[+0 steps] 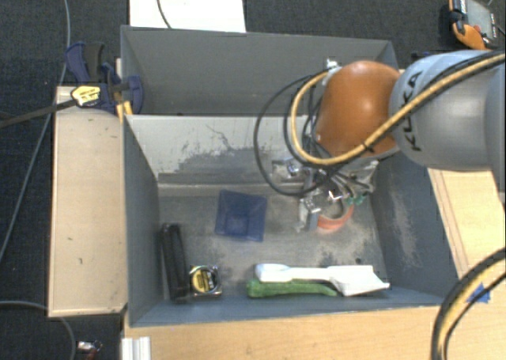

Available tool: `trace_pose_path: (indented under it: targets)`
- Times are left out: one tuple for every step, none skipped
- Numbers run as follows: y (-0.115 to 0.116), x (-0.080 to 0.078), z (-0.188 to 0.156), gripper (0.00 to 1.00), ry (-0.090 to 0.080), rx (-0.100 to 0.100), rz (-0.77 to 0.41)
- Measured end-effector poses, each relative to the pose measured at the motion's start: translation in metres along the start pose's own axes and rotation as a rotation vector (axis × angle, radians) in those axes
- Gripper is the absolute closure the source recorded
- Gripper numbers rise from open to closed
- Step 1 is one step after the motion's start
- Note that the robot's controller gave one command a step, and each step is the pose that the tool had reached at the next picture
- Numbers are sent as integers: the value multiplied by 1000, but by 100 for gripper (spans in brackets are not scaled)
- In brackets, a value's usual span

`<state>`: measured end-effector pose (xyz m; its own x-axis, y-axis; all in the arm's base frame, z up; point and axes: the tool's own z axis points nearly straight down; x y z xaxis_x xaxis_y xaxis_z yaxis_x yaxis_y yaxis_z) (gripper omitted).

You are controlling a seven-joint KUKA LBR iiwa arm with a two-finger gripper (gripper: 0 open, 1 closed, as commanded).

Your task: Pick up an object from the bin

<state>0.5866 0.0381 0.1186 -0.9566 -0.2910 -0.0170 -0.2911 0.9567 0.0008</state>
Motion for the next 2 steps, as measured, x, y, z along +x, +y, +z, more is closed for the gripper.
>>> trace_pose_path:
  targets:
    - [-32, 32, 1, 0, -5, 4, 2]
    - [-28, 14, 14, 0, -6, -1, -82]
